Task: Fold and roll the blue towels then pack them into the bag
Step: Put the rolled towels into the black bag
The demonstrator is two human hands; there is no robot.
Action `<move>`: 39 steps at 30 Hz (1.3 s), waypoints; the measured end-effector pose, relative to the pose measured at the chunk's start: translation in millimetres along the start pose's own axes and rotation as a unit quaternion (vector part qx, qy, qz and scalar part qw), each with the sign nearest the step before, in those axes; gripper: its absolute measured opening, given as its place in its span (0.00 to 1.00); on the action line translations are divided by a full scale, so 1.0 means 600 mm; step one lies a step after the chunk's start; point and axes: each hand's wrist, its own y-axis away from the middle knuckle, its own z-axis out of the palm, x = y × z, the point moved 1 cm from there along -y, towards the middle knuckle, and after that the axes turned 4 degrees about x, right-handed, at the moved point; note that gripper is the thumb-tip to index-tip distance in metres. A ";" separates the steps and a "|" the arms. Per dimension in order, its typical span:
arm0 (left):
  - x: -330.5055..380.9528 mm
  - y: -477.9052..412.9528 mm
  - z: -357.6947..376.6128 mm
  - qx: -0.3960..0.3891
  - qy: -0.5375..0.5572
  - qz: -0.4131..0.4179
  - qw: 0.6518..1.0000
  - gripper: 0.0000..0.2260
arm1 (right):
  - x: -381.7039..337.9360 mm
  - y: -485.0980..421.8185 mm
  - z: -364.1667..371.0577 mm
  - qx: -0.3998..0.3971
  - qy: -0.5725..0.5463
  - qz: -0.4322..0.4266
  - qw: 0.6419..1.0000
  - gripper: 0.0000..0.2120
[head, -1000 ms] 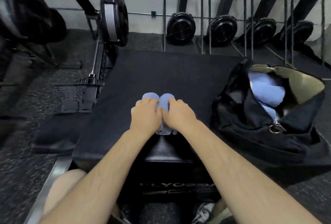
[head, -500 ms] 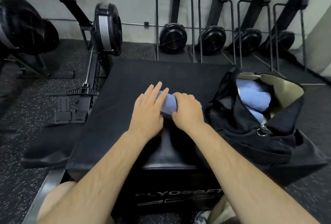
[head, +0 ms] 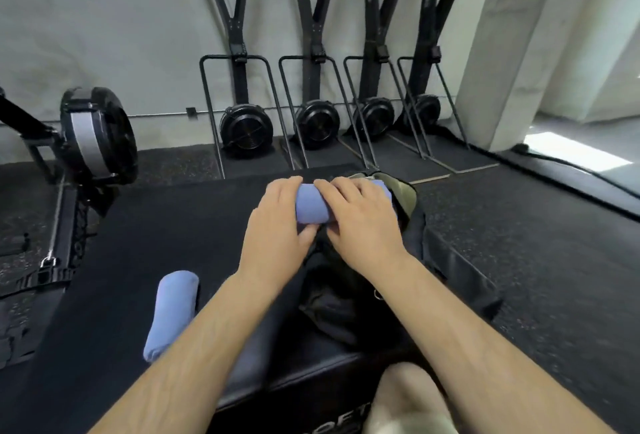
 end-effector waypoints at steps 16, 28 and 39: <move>0.064 0.013 0.117 -0.221 -0.078 -0.160 0.959 0.08 | 0.109 0.002 0.054 -0.192 0.052 0.154 0.968 0.31; 0.063 0.029 0.119 -0.132 -0.089 -0.113 0.981 0.06 | 0.127 0.050 0.157 -0.330 0.037 0.145 0.932 0.22; 0.043 0.034 0.122 -0.127 -0.073 -0.109 0.983 0.13 | 0.121 0.053 0.197 -0.294 0.040 0.115 0.948 0.25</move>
